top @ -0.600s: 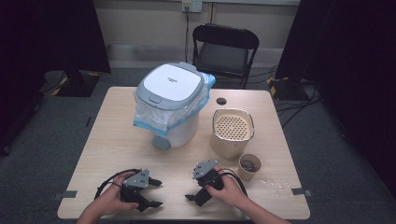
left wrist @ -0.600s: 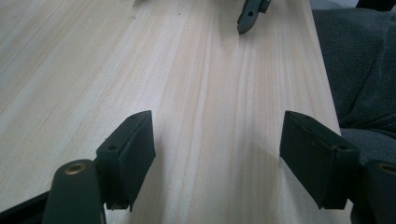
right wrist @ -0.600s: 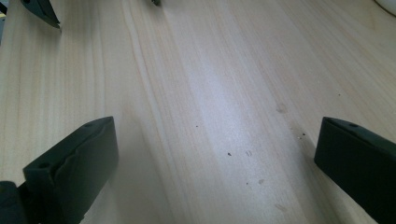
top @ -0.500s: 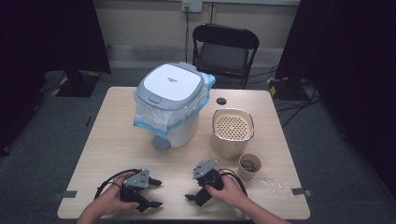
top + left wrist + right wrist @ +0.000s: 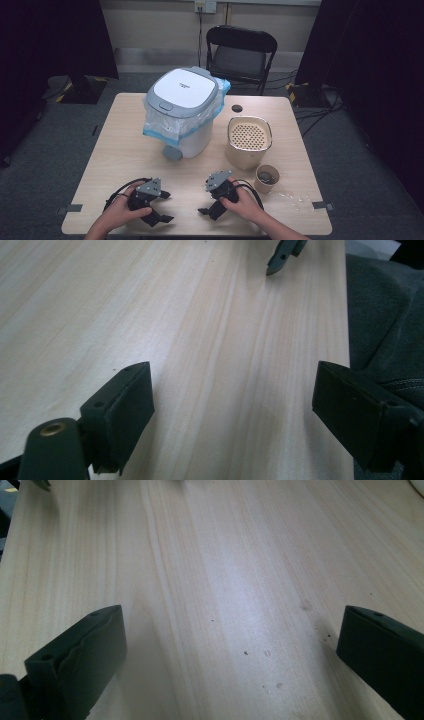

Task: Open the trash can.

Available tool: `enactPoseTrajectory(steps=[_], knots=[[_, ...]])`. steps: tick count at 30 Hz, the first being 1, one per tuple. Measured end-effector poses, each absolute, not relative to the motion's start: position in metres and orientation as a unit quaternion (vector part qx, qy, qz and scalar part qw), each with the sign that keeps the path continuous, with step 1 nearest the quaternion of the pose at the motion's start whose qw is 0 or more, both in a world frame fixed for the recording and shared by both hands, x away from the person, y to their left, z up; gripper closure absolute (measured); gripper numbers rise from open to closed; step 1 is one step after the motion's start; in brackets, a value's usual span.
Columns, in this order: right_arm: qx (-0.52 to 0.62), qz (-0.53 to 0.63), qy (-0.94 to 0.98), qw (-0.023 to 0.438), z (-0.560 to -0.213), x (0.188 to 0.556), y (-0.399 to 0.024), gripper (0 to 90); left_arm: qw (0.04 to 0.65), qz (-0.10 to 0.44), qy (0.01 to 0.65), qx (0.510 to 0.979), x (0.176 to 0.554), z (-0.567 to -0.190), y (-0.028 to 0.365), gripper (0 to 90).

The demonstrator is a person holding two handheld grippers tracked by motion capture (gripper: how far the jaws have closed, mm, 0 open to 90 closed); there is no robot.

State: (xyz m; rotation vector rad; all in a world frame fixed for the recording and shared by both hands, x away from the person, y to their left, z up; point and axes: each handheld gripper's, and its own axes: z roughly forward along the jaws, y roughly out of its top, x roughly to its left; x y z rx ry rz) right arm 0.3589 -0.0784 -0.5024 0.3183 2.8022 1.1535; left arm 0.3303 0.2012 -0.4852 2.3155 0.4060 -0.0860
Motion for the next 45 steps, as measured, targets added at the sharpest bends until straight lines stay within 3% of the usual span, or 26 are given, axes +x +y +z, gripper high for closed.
enactPoseTrajectory(steps=[14,45], knots=[[0.106,0.378,0.919,0.047,-0.502,0.359,-0.078,0.0,0.383,-0.038,0.224,0.895,0.347,-0.443,0.21,16.1],[0.105,0.379,0.918,0.048,-0.502,0.359,-0.078,0.0,0.397,-0.002,0.26,0.88,0.383,-0.356,0.228,16.2]])
